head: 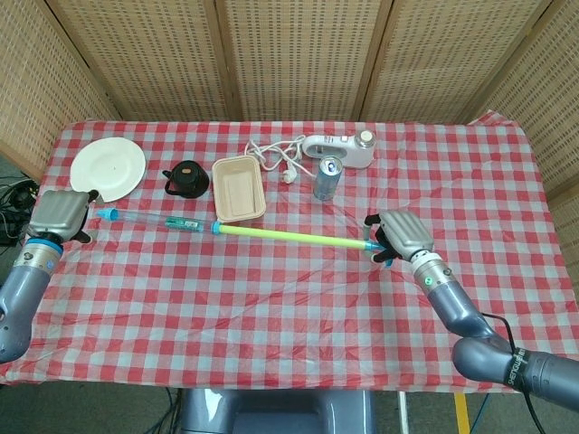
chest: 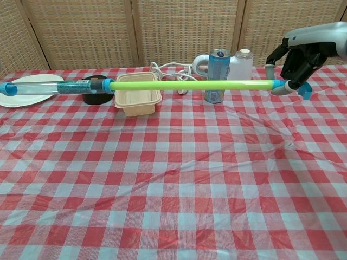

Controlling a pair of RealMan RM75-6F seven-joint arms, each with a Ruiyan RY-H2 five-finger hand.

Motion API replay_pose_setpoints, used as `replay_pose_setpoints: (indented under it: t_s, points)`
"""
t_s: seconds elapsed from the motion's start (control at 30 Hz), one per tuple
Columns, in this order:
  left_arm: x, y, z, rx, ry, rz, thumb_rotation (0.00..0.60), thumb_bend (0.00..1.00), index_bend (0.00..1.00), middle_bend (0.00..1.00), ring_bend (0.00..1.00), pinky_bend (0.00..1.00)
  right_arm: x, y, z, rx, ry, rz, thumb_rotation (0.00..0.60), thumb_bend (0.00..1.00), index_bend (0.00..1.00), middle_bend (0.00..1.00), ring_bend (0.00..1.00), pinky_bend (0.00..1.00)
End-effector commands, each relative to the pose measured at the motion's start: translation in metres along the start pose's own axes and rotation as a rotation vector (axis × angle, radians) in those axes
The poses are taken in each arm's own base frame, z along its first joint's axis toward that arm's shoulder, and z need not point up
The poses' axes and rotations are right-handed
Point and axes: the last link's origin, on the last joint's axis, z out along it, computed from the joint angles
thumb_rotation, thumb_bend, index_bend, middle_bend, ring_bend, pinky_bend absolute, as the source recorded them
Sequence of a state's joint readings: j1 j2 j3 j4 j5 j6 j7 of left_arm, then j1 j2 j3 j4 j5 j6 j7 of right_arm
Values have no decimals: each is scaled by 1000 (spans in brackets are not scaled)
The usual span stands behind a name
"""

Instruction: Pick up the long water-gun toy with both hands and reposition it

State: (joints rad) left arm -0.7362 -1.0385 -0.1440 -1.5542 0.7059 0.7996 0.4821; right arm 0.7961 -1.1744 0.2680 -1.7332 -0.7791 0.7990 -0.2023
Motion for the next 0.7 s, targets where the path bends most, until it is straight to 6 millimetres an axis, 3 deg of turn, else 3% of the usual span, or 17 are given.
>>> replay_pose_setpoints:
  t_s: [0.03, 0.7]
  points:
    - [0, -2, 1, 4, -1, 2, 600, 275, 346, 714, 641, 538, 0, 0, 0, 2, -3, 0, 600, 511, 830, 1000, 993, 500]
    - [-8, 4, 13, 1, -31, 12, 600, 275, 346, 713, 641, 538, 4, -1, -4, 18, -28, 27, 600, 511, 831, 1000, 993, 512]
